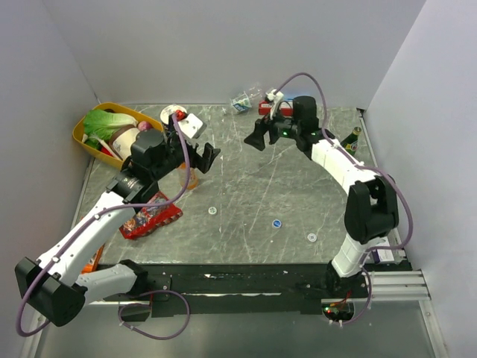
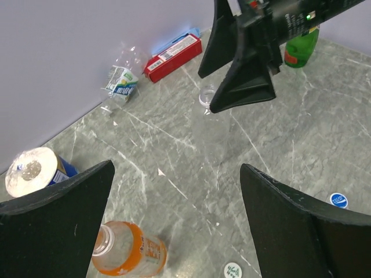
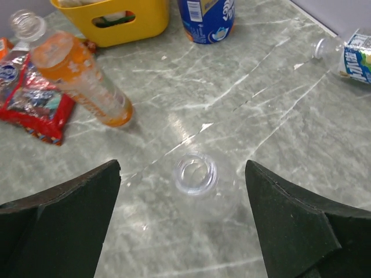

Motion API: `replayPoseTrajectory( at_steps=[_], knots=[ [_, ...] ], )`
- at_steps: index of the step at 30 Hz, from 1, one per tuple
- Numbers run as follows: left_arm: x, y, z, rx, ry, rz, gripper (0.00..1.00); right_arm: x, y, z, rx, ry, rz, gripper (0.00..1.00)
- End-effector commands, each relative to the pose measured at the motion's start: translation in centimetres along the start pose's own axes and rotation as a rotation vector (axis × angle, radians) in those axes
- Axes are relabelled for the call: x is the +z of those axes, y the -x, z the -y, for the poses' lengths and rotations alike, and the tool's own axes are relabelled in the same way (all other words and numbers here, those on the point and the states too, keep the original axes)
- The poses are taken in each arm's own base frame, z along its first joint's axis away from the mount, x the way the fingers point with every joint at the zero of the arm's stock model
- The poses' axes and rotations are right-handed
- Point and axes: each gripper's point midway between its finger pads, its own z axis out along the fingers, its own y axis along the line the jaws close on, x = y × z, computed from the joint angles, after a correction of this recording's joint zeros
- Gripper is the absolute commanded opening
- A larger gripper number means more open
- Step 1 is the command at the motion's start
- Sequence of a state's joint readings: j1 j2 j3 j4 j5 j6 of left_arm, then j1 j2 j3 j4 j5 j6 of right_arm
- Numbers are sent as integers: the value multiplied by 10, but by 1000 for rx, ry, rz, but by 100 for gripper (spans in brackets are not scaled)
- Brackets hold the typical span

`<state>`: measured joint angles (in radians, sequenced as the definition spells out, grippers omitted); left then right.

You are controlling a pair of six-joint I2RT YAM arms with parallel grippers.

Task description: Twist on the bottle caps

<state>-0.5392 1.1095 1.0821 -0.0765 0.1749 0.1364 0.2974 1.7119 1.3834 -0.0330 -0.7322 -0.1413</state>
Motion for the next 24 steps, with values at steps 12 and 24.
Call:
replayPoseTrajectory(
  at_steps=[12, 24],
  knots=[
    [-6, 6, -13, 4, 27, 20, 96, 20, 4, 18, -110, -75, 10, 65],
    [4, 1, -7, -6, -17, 17, 96, 24, -16, 15, -86, -73, -48, 59]
  ],
)
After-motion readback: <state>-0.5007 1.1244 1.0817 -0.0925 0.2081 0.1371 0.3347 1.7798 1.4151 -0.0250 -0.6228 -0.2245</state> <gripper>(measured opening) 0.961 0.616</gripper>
